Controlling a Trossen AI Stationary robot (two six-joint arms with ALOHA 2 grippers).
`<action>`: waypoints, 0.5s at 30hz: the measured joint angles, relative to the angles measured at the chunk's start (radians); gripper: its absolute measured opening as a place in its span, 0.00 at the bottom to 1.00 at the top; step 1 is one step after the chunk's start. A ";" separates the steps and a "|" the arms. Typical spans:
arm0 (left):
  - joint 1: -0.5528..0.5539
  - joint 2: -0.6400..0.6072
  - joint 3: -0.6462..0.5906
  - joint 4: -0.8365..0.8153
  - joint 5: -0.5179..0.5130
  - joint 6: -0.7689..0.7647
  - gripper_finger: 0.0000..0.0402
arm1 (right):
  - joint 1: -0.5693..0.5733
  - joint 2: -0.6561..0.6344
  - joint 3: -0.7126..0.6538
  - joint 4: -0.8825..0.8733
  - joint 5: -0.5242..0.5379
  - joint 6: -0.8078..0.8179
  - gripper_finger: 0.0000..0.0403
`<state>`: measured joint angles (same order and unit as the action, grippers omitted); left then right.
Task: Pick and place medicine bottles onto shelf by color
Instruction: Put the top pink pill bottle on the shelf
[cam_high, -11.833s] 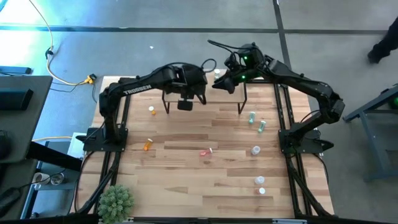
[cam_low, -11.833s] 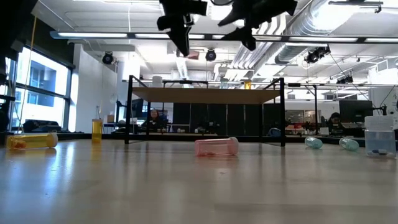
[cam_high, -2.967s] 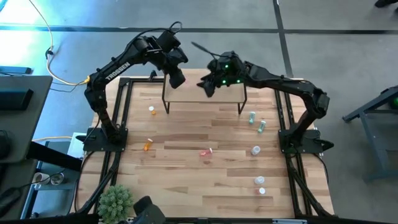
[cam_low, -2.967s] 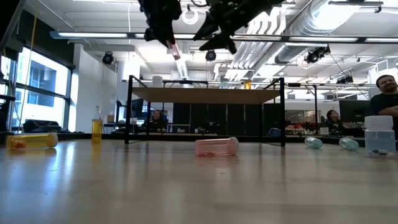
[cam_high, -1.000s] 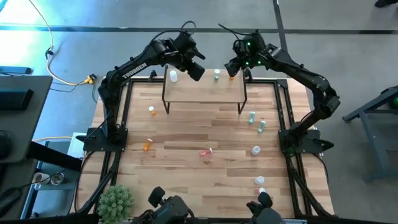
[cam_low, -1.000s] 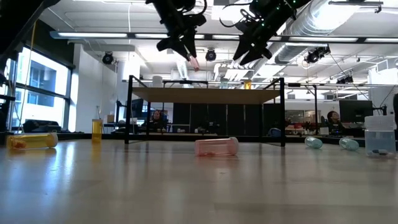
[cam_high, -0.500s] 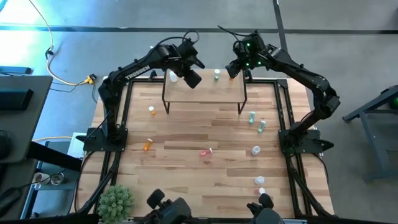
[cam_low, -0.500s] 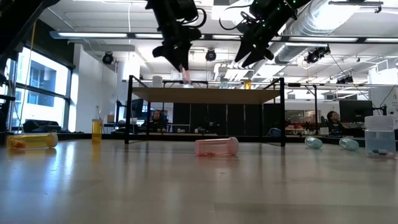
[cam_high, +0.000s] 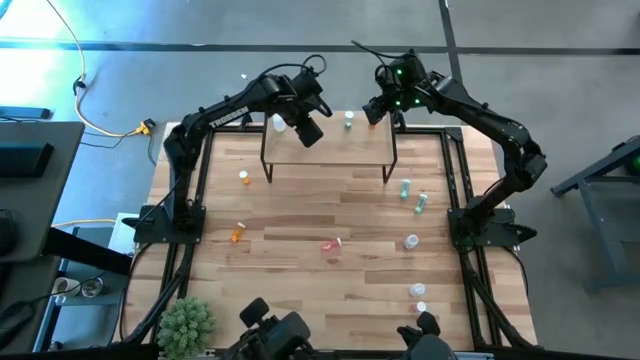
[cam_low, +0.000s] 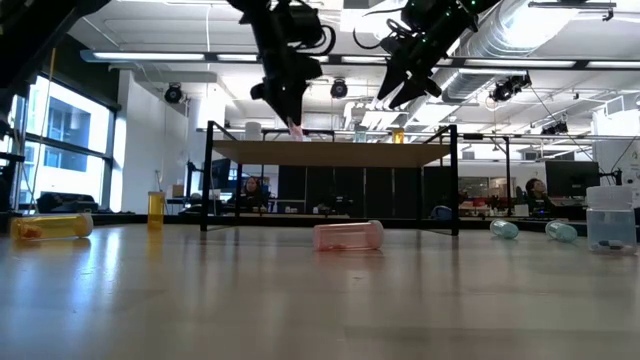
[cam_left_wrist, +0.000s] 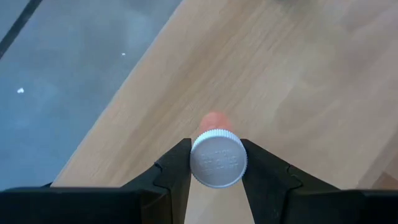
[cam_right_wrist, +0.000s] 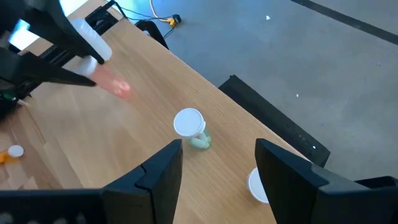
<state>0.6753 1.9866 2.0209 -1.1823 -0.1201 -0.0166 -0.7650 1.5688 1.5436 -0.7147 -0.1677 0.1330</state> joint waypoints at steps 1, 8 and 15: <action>0.001 0.007 0.000 0.000 0.001 0.007 0.29 | 0.000 0.000 0.000 0.000 0.000 0.003 0.48; 0.001 0.016 0.000 0.003 0.003 0.039 0.29 | 0.000 0.000 0.000 0.000 0.000 0.046 0.48; 0.005 0.018 0.000 0.014 0.005 0.081 0.29 | 0.002 0.000 0.000 0.000 0.000 0.050 0.48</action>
<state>0.6802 2.0042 2.0212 -1.1682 -0.1154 0.0639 -0.7628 1.5692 1.5436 -0.7147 -0.1677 0.1829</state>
